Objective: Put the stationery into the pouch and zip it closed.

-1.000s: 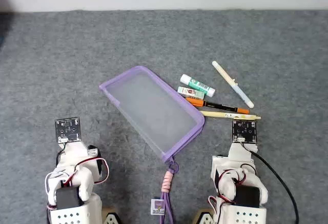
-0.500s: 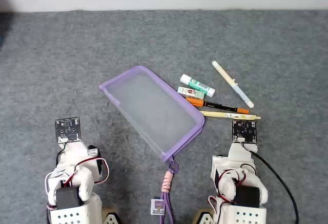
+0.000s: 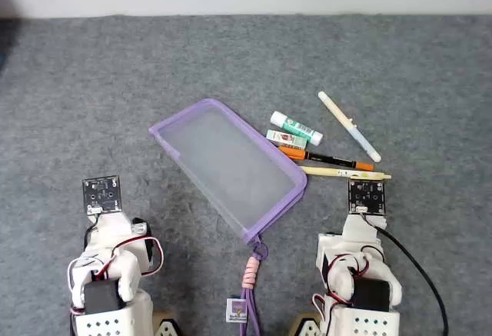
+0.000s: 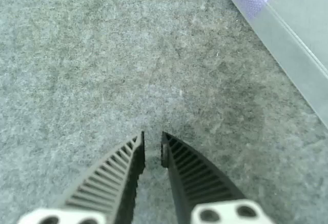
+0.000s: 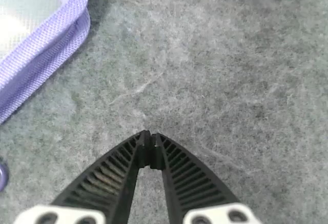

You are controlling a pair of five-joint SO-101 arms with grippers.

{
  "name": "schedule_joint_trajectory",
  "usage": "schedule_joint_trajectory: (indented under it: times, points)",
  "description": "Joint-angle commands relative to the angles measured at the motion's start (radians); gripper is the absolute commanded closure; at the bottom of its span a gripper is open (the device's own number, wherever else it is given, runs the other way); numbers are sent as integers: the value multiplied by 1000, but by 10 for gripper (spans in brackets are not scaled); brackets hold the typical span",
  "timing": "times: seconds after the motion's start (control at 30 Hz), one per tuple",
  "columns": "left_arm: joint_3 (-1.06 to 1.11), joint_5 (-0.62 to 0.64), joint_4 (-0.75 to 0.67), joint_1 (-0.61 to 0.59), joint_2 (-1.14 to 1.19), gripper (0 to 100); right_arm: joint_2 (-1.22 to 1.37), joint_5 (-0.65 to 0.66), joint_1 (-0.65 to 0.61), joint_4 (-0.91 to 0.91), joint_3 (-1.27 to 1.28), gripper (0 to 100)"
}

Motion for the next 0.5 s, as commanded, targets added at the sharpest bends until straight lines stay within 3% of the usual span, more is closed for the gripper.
schedule_joint_trajectory:
  times: [0.0,0.23,0.47]
  points:
    - [-10,8,3,-5,-12,945,-8,14,-8,1,17,987]
    - [-10,8,3,-5,-12,945,-7,20,-10,30,-63,991]
    - [-10,8,3,-5,-12,945,-2,117,-45,67,-180,991]
